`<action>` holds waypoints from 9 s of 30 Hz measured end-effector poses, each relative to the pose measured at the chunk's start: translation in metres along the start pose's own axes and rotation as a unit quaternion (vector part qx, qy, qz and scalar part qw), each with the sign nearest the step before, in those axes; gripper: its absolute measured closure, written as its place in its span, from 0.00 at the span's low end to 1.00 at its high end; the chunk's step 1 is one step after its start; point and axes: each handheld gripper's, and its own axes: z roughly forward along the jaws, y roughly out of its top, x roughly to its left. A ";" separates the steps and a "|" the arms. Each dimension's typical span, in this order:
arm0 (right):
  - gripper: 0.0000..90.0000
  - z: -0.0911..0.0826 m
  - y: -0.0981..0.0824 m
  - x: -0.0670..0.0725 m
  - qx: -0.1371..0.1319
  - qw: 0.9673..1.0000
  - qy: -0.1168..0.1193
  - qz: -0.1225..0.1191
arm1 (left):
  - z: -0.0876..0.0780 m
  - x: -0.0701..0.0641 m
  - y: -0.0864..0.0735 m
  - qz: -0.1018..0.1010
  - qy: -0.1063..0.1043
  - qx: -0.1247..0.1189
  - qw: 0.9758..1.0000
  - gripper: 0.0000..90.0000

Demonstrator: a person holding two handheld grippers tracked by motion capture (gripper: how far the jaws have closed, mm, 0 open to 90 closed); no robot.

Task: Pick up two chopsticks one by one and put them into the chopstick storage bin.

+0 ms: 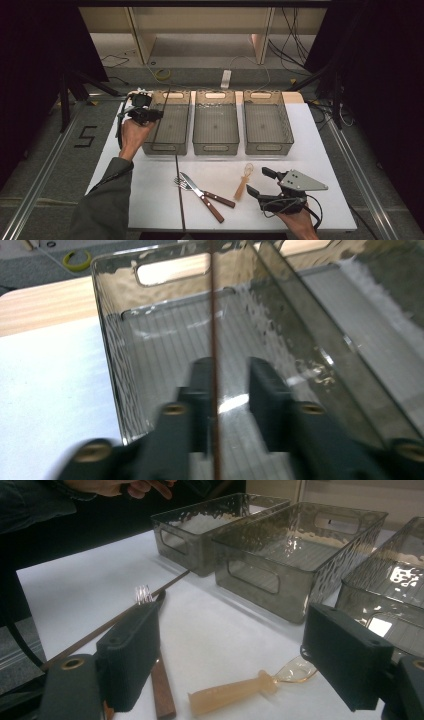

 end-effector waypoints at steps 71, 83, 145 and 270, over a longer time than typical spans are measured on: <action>0.26 -0.001 0.002 0.002 -0.003 1.000 0.003 -0.006 | -0.037 -0.130 -0.157 0.083 -0.037 0.235 0.968 0.40; 0.26 -0.002 0.002 0.002 -0.003 1.000 0.002 -0.007 | -0.032 -0.130 -0.159 0.101 -0.023 0.247 0.964 0.49; 0.27 -0.004 0.003 0.002 -0.006 1.000 -0.002 -0.012 | -0.041 -0.098 -0.155 0.074 -0.040 0.303 0.949 0.94; 0.27 -0.001 0.001 0.001 0.003 1.000 0.000 -0.003 | 0.008 -0.017 0.031 0.013 -0.001 0.002 1.000 0.94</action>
